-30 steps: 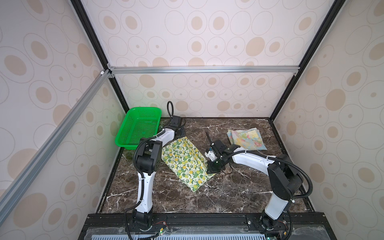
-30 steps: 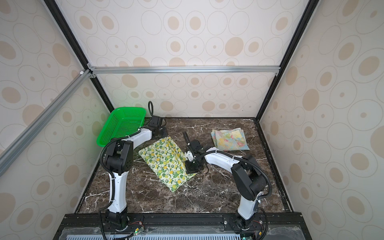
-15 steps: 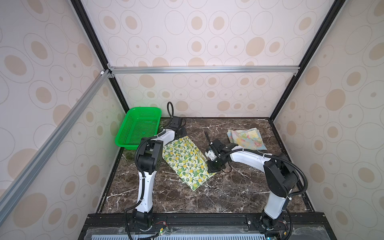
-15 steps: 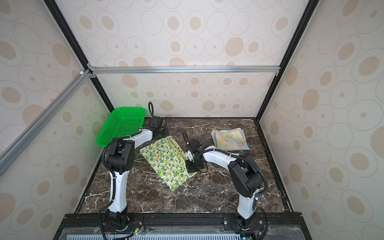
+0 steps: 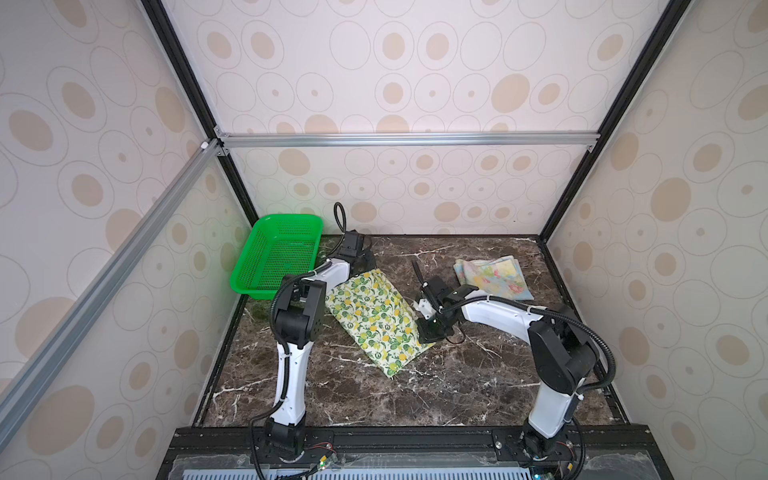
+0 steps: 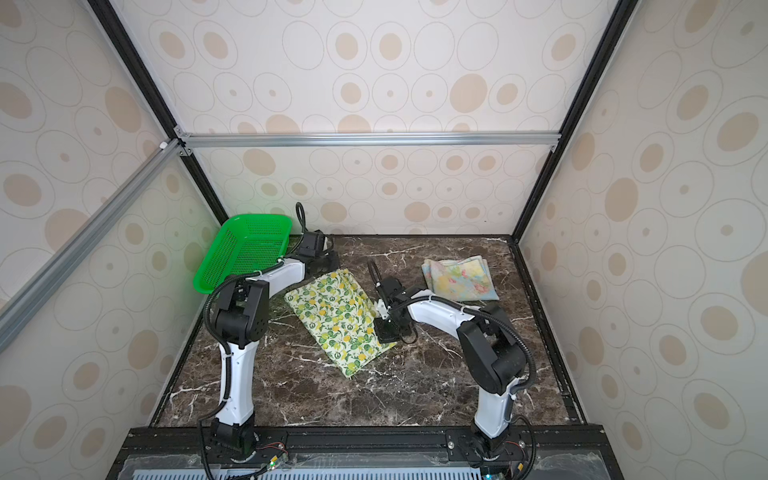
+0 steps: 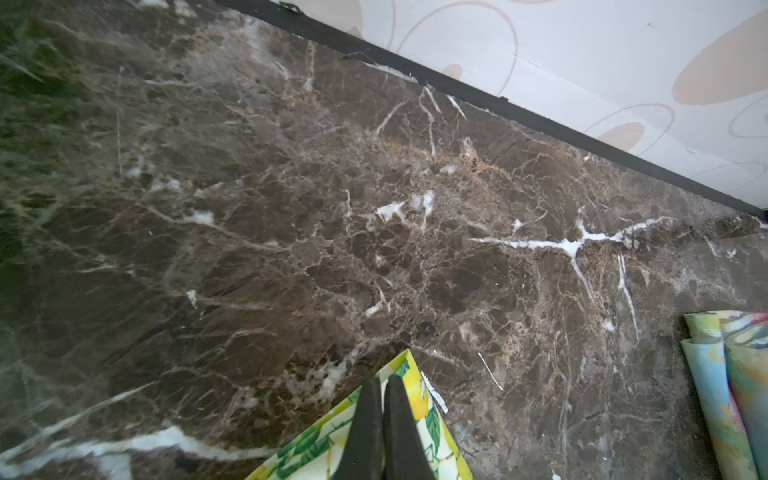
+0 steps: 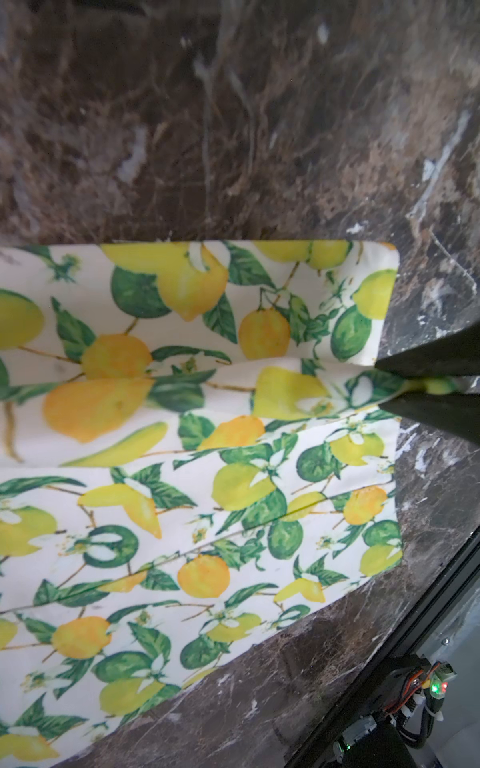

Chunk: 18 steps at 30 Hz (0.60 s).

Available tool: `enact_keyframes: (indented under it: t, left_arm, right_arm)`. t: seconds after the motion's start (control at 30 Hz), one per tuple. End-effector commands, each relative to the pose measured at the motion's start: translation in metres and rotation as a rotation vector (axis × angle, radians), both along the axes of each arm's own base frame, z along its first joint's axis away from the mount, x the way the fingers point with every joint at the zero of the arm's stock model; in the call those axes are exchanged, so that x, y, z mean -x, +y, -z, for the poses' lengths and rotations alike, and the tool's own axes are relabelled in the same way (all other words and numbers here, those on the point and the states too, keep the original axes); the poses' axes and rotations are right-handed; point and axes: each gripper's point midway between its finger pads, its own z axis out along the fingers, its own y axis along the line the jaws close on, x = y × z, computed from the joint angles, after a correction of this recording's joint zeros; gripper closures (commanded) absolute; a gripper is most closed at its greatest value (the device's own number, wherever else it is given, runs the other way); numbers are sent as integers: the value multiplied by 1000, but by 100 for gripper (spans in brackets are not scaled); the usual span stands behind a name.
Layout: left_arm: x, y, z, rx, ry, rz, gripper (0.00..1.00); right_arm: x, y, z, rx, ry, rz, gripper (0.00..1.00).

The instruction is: Fold and stack the skirts

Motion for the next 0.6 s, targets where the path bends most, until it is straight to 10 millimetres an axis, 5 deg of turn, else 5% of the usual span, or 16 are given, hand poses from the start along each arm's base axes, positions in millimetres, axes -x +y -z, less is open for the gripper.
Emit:
enact_keyframes:
  t: [0.0, 0.1, 0.2, 0.27, 0.57]
  left_arm:
    - [-2, -5, -8, 27, -35, 5, 100]
    - [-3, -13, -11, 56, -48, 38, 95]
    - [-1, -21, -10, 92, -51, 75, 63]
    - [1, -24, -13, 106, -68, 90, 53]
    - [16, -17, -23, 74, -76, 112, 52]
  right_arm:
    - [-1, -5, 1, 25, 4, 7, 90]
    - [-3, -8, 3, 43, -3, 15, 85]
    - [-5, -10, 5, 52, -16, 21, 69]
    - [-8, -12, 4, 62, -27, 25, 65]
    - [-16, -18, -19, 73, -128, 24, 62]
